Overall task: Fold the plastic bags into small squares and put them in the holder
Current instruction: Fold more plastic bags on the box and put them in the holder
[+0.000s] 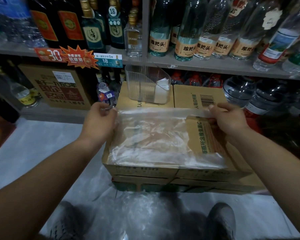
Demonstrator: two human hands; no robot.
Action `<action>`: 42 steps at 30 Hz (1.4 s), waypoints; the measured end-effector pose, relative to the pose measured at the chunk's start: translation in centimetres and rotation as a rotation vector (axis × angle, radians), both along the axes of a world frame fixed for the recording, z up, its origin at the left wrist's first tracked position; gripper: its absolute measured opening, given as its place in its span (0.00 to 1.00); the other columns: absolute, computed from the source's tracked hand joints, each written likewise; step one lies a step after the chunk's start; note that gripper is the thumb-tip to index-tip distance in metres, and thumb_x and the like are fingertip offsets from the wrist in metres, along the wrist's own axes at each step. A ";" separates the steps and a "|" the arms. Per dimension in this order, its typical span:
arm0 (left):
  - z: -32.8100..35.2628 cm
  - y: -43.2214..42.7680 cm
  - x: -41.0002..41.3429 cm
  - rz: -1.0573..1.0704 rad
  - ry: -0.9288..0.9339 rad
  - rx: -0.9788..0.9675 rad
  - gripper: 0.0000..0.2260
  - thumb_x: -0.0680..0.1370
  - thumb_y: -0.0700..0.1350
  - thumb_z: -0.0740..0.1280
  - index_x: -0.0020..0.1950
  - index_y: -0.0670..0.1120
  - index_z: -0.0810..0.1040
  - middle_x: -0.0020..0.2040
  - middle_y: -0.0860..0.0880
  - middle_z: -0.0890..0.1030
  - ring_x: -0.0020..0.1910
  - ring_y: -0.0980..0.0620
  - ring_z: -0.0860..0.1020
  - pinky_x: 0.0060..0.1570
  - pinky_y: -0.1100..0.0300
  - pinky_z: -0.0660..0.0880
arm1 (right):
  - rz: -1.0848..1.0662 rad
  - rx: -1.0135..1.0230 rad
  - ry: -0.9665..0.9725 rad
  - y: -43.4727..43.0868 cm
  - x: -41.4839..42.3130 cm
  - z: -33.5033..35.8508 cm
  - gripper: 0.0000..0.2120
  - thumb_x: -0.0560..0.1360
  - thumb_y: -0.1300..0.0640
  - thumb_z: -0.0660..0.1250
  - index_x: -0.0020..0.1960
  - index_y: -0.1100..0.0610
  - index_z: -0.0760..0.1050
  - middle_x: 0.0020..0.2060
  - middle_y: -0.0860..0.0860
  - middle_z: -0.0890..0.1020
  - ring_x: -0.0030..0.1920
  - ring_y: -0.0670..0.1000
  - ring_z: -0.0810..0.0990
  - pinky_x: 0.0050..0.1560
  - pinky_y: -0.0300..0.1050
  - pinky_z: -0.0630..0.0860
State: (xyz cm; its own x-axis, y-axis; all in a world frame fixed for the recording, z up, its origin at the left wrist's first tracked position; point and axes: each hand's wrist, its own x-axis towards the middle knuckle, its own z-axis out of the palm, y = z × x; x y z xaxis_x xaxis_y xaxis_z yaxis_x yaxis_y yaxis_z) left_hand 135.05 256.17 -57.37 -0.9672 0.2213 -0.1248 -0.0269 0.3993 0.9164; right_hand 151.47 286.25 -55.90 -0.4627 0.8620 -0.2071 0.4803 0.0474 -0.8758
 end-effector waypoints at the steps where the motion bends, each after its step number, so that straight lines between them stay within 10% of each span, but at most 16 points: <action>1: -0.1 -0.2 0.4 -0.054 0.092 -0.137 0.16 0.81 0.51 0.67 0.67 0.48 0.73 0.59 0.47 0.78 0.57 0.48 0.78 0.57 0.51 0.75 | 0.023 0.082 -0.078 -0.3 0.0 -0.1 0.24 0.79 0.50 0.69 0.72 0.54 0.70 0.60 0.55 0.81 0.56 0.55 0.81 0.60 0.54 0.79; 5: -0.1 -0.9 2.2 -0.301 0.367 -0.459 0.14 0.80 0.48 0.64 0.65 0.48 0.75 0.66 0.47 0.71 0.67 0.44 0.68 0.67 0.48 0.69 | 0.316 0.618 -0.211 -3.8 0.2 0.7 0.20 0.81 0.50 0.64 0.71 0.54 0.72 0.68 0.54 0.73 0.71 0.56 0.65 0.67 0.48 0.64; 12: -1.6 -2.4 2.3 -0.626 0.609 -0.580 0.20 0.81 0.53 0.56 0.69 0.48 0.75 0.69 0.49 0.74 0.68 0.46 0.71 0.68 0.48 0.66 | 0.929 0.611 -0.398 -9.3 -2.3 -0.3 0.30 0.83 0.38 0.50 0.81 0.49 0.56 0.81 0.50 0.55 0.81 0.51 0.49 0.79 0.51 0.46; 15: -2.7 -3.0 2.1 -0.683 0.578 -0.700 0.27 0.82 0.58 0.49 0.80 0.51 0.64 0.82 0.50 0.60 0.80 0.50 0.55 0.78 0.48 0.50 | 1.014 0.697 -0.563 -8.7 -2.2 -2.1 0.34 0.82 0.34 0.43 0.83 0.47 0.43 0.82 0.47 0.41 0.80 0.49 0.37 0.79 0.51 0.36; 21: -3.0 -3.5 1.4 -0.767 0.499 -0.850 0.36 0.76 0.69 0.35 0.83 0.57 0.38 0.80 0.57 0.33 0.79 0.56 0.30 0.77 0.51 0.34 | 1.066 0.845 -0.631 -6.3 -1.5 -3.1 0.36 0.79 0.30 0.37 0.81 0.46 0.34 0.80 0.46 0.34 0.78 0.48 0.30 0.79 0.52 0.33; 25: -2.5 -3.8 1.9 -0.726 0.462 -0.792 0.39 0.76 0.73 0.41 0.83 0.57 0.39 0.82 0.52 0.36 0.81 0.54 0.35 0.78 0.50 0.37 | 0.971 0.794 -0.511 -6.6 -0.9 -1.6 0.36 0.81 0.33 0.47 0.83 0.48 0.42 0.82 0.49 0.40 0.80 0.48 0.34 0.79 0.48 0.35; 31: -0.3 -3.4 4.2 -0.644 0.643 -0.682 0.28 0.80 0.61 0.49 0.75 0.50 0.70 0.79 0.47 0.66 0.77 0.47 0.62 0.76 0.47 0.53 | 0.916 0.723 -0.417 -13.3 1.7 0.4 0.27 0.84 0.43 0.50 0.81 0.48 0.53 0.82 0.50 0.46 0.81 0.50 0.40 0.76 0.45 0.36; 36: -2.6 -3.4 6.2 -0.753 0.524 -0.895 0.40 0.75 0.69 0.33 0.83 0.51 0.43 0.83 0.50 0.39 0.81 0.52 0.36 0.79 0.48 0.39 | 0.925 0.684 -0.570 -14.9 3.1 -2.8 0.30 0.84 0.39 0.42 0.82 0.48 0.39 0.80 0.51 0.34 0.79 0.51 0.30 0.77 0.51 0.30; 42: -3.1 -3.9 5.6 -0.781 0.585 -0.918 0.38 0.77 0.69 0.33 0.82 0.51 0.38 0.82 0.50 0.36 0.80 0.53 0.33 0.79 0.47 0.38 | 0.940 0.800 -0.675 -10.4 6.4 -2.9 0.33 0.81 0.34 0.33 0.79 0.47 0.28 0.78 0.49 0.28 0.77 0.51 0.26 0.78 0.55 0.32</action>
